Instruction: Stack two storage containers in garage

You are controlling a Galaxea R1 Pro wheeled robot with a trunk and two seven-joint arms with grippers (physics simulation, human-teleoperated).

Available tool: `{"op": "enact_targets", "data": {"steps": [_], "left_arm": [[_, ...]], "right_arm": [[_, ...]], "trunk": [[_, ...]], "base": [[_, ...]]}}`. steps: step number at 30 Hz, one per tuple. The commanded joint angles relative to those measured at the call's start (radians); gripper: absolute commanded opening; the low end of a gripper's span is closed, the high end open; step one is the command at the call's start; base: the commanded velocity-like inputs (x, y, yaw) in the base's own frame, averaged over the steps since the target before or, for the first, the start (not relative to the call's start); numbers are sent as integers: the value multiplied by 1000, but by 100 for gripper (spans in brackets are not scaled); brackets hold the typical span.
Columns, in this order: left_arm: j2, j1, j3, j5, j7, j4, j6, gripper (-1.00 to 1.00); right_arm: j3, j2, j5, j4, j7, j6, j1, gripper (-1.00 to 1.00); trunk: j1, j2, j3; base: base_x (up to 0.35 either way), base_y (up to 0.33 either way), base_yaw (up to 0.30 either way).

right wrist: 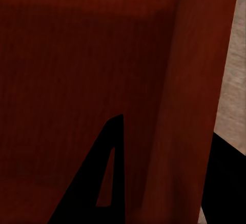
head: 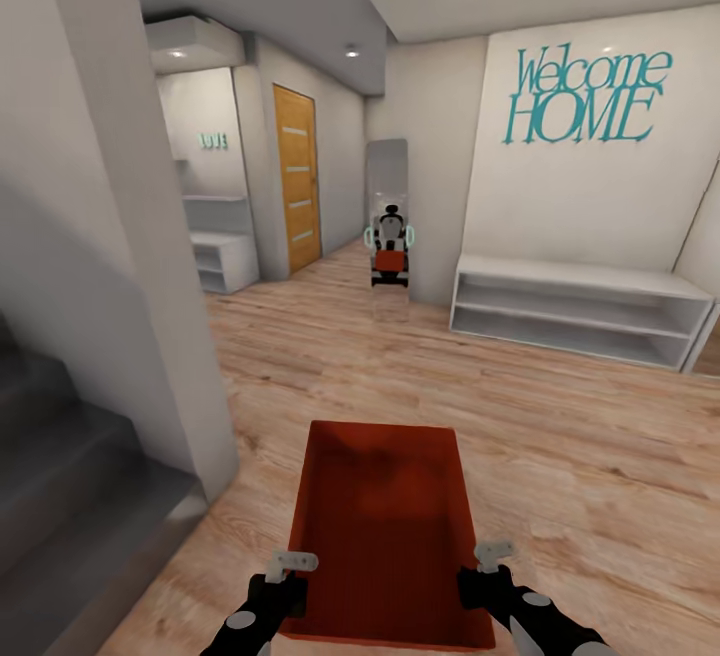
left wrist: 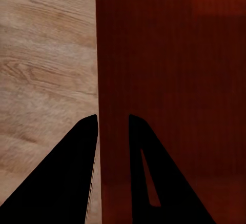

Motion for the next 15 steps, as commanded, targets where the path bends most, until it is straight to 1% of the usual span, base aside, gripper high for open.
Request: {"op": "enact_targets", "data": {"steps": [1,5,15], "left_arm": [[1,0,-10,15,16,3,8,-100],[1,0,-10,15,16,3,8,-100],[1,0,-10,15,16,3,8,-100]], "right_arm": [[-3,0,0,-2,-1,-27,-1,-100],[-3,-1,0,-2,-1,-27,-1,-100],[-3,-1,2,-2,-1,-27,-1,-100]], "trunk": [[0,0,-1],[0,0,-1],[0,0,-1]], "base": [[341,-85,155],[341,-85,56],[341,-85,3]]}}
